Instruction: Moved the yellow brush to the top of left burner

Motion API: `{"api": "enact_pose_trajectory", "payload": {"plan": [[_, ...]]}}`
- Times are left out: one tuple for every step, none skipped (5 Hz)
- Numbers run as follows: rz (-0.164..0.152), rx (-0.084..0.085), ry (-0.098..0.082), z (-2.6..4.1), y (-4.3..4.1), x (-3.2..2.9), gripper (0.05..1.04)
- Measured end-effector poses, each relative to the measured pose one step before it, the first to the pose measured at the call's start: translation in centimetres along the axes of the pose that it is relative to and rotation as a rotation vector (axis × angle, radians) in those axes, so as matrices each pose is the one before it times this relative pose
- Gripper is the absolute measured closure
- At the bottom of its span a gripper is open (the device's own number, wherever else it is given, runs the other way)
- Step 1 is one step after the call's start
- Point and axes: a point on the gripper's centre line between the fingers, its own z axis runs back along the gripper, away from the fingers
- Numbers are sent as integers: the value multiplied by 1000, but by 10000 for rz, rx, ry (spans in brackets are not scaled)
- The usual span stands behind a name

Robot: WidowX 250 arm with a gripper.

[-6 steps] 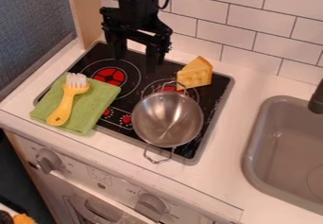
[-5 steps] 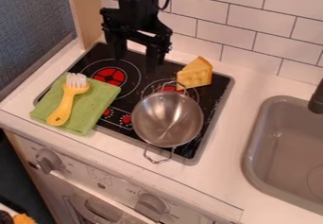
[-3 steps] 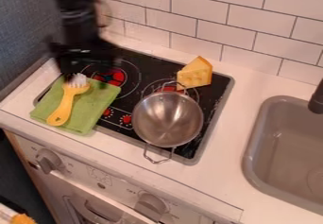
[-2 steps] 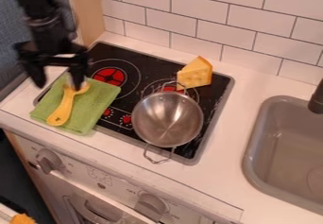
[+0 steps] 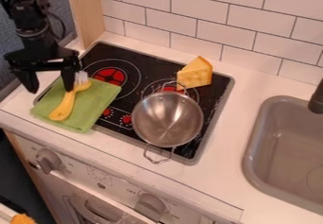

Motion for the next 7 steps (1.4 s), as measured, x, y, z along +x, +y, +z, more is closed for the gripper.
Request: {"api": "enact_pose_trajectory", "payload": {"plan": [[-132, -347, -85, -17, -682, 324, 83], [-235, -96, -96, 1158, -410, -578, 83], [-88, -285, -541, 2555, -222, -121, 84], [-476, -451, -186, 304, -409, 207, 83], [-883, -158, 514, -2444, -327, 470, 83], [-495, 80, 606, -2541, -351, 362, 83], [-254, 448, 406, -1477, -540, 499, 83]]}}
